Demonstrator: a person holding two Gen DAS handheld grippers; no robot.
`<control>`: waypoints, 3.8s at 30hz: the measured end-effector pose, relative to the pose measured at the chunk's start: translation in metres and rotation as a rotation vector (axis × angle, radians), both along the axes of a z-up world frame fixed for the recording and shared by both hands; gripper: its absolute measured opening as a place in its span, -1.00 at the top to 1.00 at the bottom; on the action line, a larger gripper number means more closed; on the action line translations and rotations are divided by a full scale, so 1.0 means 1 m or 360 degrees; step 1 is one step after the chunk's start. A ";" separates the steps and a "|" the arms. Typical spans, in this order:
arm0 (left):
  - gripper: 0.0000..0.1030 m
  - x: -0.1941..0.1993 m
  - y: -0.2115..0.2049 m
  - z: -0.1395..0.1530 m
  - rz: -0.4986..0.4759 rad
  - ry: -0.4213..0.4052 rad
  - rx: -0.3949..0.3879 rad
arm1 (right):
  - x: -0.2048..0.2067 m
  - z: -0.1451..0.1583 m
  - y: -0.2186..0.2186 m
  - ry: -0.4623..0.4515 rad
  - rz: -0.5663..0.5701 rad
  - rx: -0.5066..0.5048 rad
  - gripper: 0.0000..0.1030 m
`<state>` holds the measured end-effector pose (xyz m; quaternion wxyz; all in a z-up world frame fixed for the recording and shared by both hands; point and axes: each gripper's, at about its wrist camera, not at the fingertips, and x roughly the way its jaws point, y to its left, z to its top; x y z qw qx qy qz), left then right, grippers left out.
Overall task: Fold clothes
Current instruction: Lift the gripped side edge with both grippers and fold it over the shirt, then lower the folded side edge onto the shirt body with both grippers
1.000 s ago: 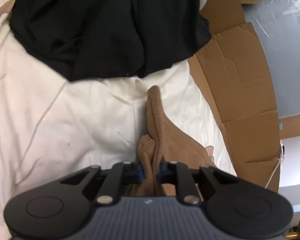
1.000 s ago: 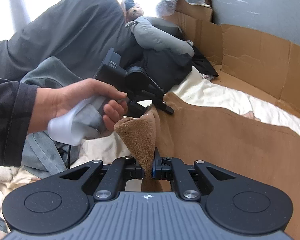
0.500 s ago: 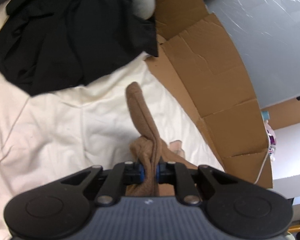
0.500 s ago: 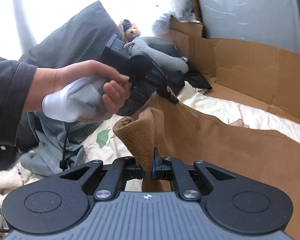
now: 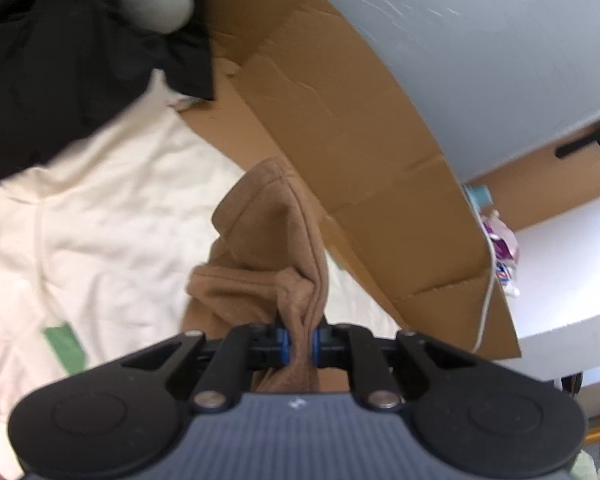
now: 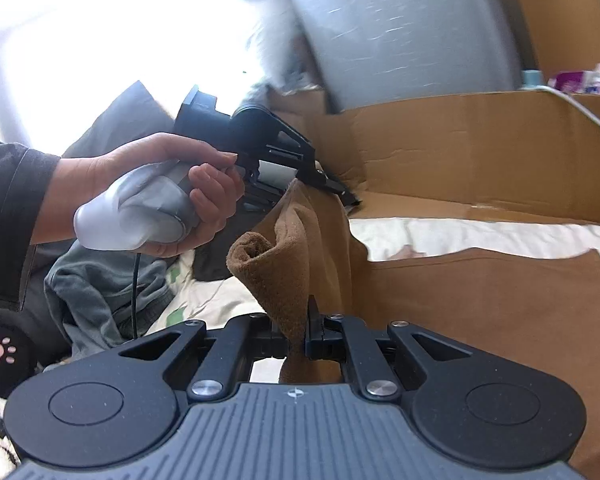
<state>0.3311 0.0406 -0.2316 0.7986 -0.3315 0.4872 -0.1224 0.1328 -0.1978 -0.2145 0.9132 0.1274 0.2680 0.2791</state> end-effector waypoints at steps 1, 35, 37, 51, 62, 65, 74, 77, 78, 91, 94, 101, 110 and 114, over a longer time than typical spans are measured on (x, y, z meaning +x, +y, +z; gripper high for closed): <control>0.79 0.000 -0.010 0.001 -0.0018 -0.0006 -0.0001 | -0.001 -0.001 -0.008 0.0011 -0.0029 0.0020 0.89; 0.77 -0.013 -0.255 -0.077 -0.0354 0.0145 0.0389 | -0.048 -0.118 -0.180 0.0482 -0.0788 0.0518 0.91; 0.76 -0.011 -0.265 -0.083 -0.0430 0.0158 0.0458 | -0.050 -0.124 -0.185 0.0503 -0.0817 0.0533 0.92; 0.63 0.002 -0.312 -0.091 -0.0780 0.0344 0.0761 | -0.051 -0.143 -0.207 0.0540 -0.0837 0.0572 0.87; 0.80 -0.004 -0.332 -0.079 -0.0791 0.0232 0.0752 | -0.056 -0.141 -0.217 0.0555 -0.0918 0.0621 0.95; 0.80 -0.007 -0.341 -0.079 -0.0803 0.0228 0.0707 | -0.060 -0.145 -0.225 0.0580 -0.0961 0.0648 0.95; 0.78 -0.006 -0.361 -0.101 -0.0781 0.0261 0.0773 | -0.057 -0.165 -0.236 0.0698 -0.1044 0.0678 0.95; 0.76 -0.006 -0.365 -0.104 -0.0764 0.0257 0.0792 | -0.056 -0.170 -0.238 0.0726 -0.1049 0.0687 0.95; 0.76 -0.006 -0.366 -0.104 -0.0761 0.0251 0.0796 | -0.056 -0.171 -0.238 0.0729 -0.1048 0.0690 0.95; 0.79 -0.004 -0.372 -0.104 -0.0782 0.0172 0.0785 | -0.051 -0.174 -0.241 0.0756 -0.1039 0.0672 0.95; 0.78 -0.004 -0.376 -0.109 -0.0810 0.0158 0.0807 | -0.050 -0.176 -0.242 0.0768 -0.1039 0.0667 0.95; 0.44 0.003 -0.372 -0.077 -0.0815 0.0112 0.0610 | -0.055 -0.176 -0.244 0.0803 -0.1058 0.0642 0.89; 0.50 0.001 -0.371 -0.041 -0.1007 -0.0083 0.0775 | -0.068 -0.151 -0.259 0.0766 -0.1097 0.0484 0.68; 0.59 -0.010 -0.367 -0.059 -0.1069 -0.0086 0.0856 | -0.076 -0.137 -0.268 0.0667 -0.1151 0.0446 0.68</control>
